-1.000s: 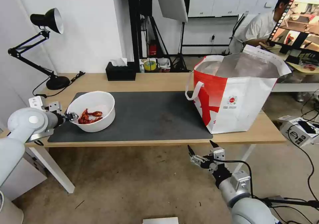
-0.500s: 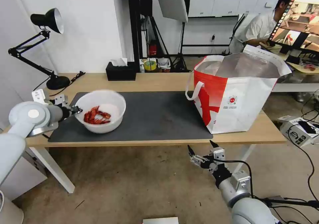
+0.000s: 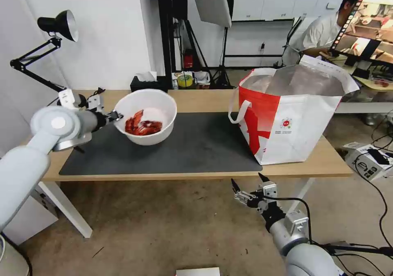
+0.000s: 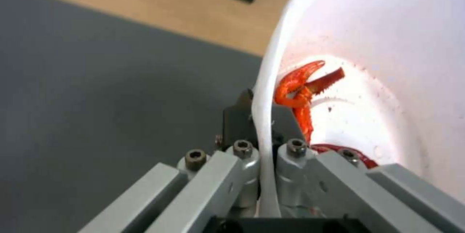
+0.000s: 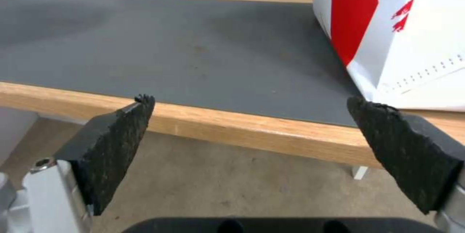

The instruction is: Pick up the trash from the table and place it into the takeout bag.

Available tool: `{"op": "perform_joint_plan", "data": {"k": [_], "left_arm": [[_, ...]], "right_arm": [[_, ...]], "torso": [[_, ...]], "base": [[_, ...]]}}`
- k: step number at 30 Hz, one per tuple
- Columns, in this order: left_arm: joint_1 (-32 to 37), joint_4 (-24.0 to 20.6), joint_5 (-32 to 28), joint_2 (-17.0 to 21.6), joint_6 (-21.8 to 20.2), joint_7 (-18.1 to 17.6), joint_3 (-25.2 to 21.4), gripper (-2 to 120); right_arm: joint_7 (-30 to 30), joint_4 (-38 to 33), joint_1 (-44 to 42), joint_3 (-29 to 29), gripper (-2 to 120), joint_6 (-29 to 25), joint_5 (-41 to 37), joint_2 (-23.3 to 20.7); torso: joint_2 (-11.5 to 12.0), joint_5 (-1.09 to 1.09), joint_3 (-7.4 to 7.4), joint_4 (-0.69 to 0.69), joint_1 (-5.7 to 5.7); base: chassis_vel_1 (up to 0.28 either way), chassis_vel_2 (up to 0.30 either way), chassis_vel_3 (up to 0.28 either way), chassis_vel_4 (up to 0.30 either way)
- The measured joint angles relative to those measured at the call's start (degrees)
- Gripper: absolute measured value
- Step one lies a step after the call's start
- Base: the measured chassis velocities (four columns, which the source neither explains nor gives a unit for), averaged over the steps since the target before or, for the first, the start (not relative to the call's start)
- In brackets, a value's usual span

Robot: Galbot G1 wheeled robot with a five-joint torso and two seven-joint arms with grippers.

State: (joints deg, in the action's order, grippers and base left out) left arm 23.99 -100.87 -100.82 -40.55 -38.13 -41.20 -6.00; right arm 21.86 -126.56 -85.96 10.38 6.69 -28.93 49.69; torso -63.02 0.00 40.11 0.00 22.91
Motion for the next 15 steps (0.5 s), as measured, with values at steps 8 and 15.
{"op": "perform_joint_plan", "data": {"k": [8,15], "left_arm": [[-11.6,2.5,-2.9,-4.6,0.9,-1.8,7.9,0],[-22.2,6.6,-4.4,-12.7,1.7,-3.5,14.8,0]], "right_arm": [[0.0,0.0,0.0,0.0,100,0.0,0.0,0.0],[0.0,0.0,0.0,0.0,100,0.0,0.0,0.0]], "torso": [[0.0,0.01,-0.01,0.0,0.0],[0.0,0.02,0.0,0.0,0.01]], "base": [[0.0,0.0,0.0,0.0],[0.0,0.0,0.0,0.0]]}}
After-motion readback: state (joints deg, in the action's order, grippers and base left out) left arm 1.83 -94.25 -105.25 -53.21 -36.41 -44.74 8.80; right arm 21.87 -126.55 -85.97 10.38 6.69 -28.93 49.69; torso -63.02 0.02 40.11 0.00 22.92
